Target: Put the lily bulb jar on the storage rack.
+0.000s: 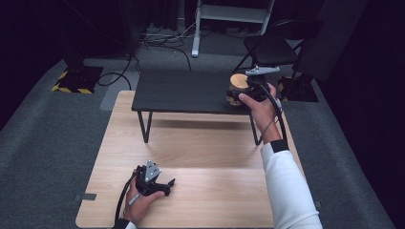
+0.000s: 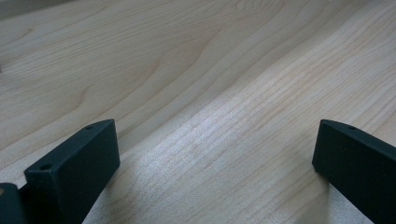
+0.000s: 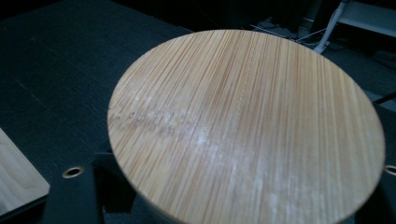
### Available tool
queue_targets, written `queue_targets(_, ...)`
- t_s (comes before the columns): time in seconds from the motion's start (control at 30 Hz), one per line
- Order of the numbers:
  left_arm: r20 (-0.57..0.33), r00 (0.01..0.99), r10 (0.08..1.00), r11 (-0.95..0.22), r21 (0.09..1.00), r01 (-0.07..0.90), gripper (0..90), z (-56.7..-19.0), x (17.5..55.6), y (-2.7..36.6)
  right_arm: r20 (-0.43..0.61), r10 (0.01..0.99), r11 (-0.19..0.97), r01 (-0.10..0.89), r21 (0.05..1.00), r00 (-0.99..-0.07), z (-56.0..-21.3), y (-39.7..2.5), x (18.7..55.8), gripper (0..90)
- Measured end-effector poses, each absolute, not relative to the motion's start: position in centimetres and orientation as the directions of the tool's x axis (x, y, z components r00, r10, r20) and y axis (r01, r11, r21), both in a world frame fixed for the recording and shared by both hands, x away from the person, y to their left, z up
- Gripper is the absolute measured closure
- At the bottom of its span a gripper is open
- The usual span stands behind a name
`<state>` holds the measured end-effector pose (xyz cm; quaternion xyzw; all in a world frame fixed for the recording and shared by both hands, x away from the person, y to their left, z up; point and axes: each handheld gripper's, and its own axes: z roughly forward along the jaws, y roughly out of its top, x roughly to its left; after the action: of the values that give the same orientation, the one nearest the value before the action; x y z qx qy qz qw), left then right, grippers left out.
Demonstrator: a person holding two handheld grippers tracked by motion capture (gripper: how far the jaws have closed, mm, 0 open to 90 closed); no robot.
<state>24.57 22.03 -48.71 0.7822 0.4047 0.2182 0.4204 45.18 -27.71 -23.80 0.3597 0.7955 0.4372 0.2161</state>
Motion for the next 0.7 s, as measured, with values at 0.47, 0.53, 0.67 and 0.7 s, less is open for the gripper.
queue_targets(0.47, 0.0, 0.577, 0.817, -0.318, 0.834, 0.45, 0.6, -48.7, 24.6, 22.0, -0.076, 0.757, 0.375, 0.336, 0.864, -0.649, -22.5, -28.8, 43.6, 5.3)
queue_targets(0.53, 0.001, 0.577, 0.817, -0.319, 0.834, 0.45, 0.6, -48.7, 24.6, 22.0, -0.082, 0.755, 0.378, 0.329, 0.865, -0.651, -22.2, -29.5, 43.0, 5.1)
queue_targets(0.67, 0.0, 0.577, 0.817, -0.318, 0.834, 0.45, 0.6, -48.7, 24.6, 22.0, -0.107, 0.746, 0.378, 0.286, 0.881, -0.657, -22.4, -31.0, 40.8, 4.4)
queue_targets(0.7, 0.001, 0.577, 0.817, -0.318, 0.834, 0.45, 0.6, -48.7, 24.6, 22.0, -0.107, 0.743, 0.373, 0.275, 0.886, -0.661, -22.6, -31.5, 40.1, 4.5)
